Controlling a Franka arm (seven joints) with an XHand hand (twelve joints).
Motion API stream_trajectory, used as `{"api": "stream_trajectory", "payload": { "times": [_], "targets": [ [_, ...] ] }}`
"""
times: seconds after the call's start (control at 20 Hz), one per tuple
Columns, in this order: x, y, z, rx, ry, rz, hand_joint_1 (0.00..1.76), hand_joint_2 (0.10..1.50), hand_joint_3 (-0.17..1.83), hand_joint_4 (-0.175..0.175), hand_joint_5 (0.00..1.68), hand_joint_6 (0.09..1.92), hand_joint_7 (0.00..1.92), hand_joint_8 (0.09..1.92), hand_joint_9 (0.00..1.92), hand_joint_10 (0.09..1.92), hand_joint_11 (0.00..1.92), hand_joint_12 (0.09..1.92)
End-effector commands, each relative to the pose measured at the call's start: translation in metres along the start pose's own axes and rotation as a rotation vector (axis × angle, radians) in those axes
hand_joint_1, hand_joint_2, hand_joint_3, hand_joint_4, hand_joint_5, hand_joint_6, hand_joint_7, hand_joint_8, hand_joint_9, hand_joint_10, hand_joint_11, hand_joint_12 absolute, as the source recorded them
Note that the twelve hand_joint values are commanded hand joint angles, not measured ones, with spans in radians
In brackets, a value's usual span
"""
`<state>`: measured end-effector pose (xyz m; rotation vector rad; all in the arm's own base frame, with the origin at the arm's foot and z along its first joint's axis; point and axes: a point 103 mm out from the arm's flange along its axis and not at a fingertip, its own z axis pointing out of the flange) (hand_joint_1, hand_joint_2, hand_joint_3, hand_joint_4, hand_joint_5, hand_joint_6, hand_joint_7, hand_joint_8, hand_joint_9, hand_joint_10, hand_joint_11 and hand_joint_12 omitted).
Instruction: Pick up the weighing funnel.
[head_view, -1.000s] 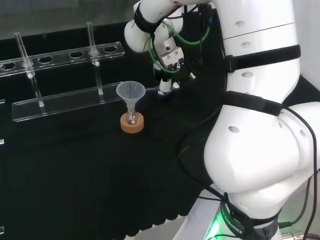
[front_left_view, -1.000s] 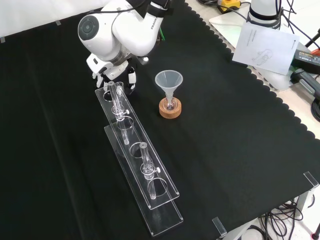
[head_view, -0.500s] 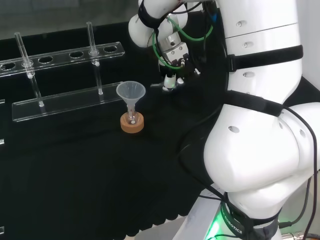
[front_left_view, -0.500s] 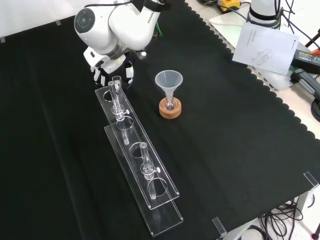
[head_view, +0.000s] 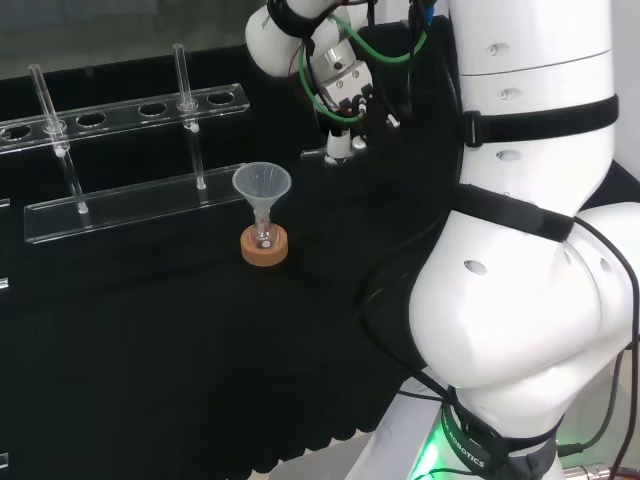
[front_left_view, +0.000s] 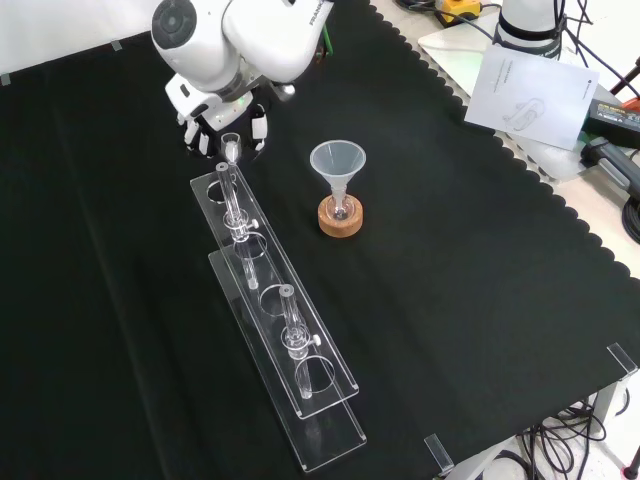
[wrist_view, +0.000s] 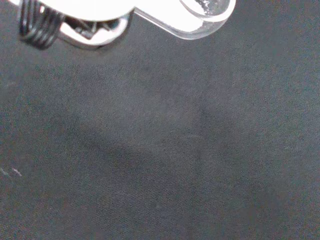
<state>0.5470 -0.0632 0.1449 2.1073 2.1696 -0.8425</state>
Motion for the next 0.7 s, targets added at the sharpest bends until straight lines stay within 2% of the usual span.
{"api": "stream_trajectory", "payload": {
  "times": [0.05, 0.7],
  "targets": [
    [-0.002, -0.027, -0.026, -0.006, -0.038, 0.039, 1.11, 0.67, 0.66, 0.175, 1.22, 0.77, 0.63, 0.63, 0.97, 0.4, 0.73, 1.15],
    [-0.016, -0.077, -0.063, -0.042, -0.064, 0.1, 1.11, 0.68, 0.66, 0.175, 1.21, 0.78, 0.62, 0.64, 0.98, 0.38, 0.78, 1.11]
  ]
}}
